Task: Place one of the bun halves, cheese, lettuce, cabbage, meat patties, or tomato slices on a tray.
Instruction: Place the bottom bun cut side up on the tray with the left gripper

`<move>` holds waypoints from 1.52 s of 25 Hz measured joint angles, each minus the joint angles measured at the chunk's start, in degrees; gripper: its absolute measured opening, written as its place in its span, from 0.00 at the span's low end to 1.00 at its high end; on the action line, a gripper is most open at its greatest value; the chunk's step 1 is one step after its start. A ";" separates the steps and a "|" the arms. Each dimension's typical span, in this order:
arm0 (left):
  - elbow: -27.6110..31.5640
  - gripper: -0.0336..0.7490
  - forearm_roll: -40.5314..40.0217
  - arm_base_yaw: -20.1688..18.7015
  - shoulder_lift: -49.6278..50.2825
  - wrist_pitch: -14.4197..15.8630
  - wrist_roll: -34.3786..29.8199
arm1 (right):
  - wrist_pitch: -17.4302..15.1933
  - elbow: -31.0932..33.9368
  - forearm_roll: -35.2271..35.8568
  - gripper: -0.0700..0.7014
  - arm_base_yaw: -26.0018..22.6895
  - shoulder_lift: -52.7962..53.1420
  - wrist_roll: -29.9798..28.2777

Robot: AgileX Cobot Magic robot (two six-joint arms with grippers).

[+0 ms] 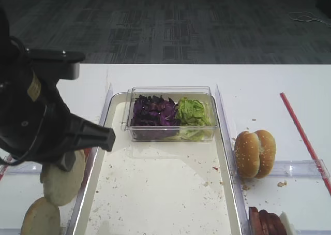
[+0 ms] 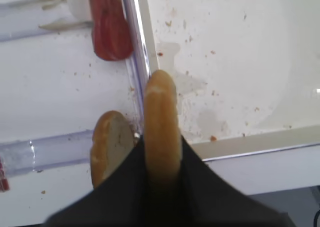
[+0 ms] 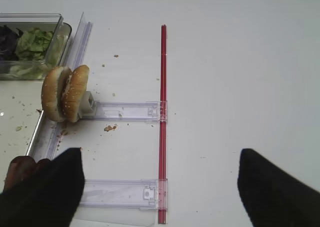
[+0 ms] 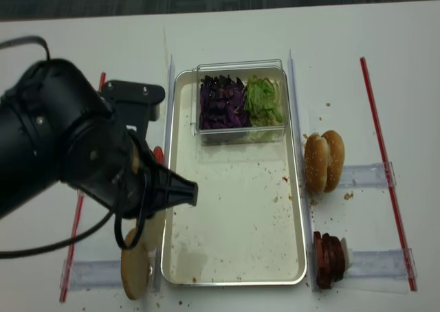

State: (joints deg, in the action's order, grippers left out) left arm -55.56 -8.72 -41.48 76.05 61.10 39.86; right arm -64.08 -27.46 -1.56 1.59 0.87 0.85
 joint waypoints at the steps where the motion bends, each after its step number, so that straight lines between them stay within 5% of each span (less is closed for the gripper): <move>1: -0.73 0.15 0.00 1.15 0.00 0.00 -0.52 | 0.00 0.00 0.00 0.93 0.00 0.00 0.00; 9: -2.26 0.15 3.04 9.31 0.52 0.36 -7.73 | 0.00 0.00 0.00 0.93 0.00 0.00 0.48; 16: -2.26 0.15 3.55 10.97 5.66 0.51 -10.84 | 0.00 0.00 0.00 0.93 0.00 0.00 0.73; 20: -2.26 0.15 7.62 10.97 6.91 -2.11 -15.33 | 0.00 0.00 0.00 0.93 0.00 0.00 0.73; 28: -2.26 0.15 31.01 10.97 7.04 -10.60 -33.67 | 0.00 0.00 0.00 0.93 0.00 0.00 0.73; 33: -2.26 0.15 42.23 10.97 7.16 -13.05 -42.05 | 0.00 0.00 0.00 0.93 0.00 0.00 0.73; 38: -2.26 0.15 45.05 10.97 7.16 -13.76 -44.34 | 0.00 0.00 0.00 0.93 0.00 0.00 0.73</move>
State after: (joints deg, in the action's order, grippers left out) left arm -57.83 36.33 -30.50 83.21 47.34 -4.48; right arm -64.08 -27.46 -1.56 1.59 0.87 1.59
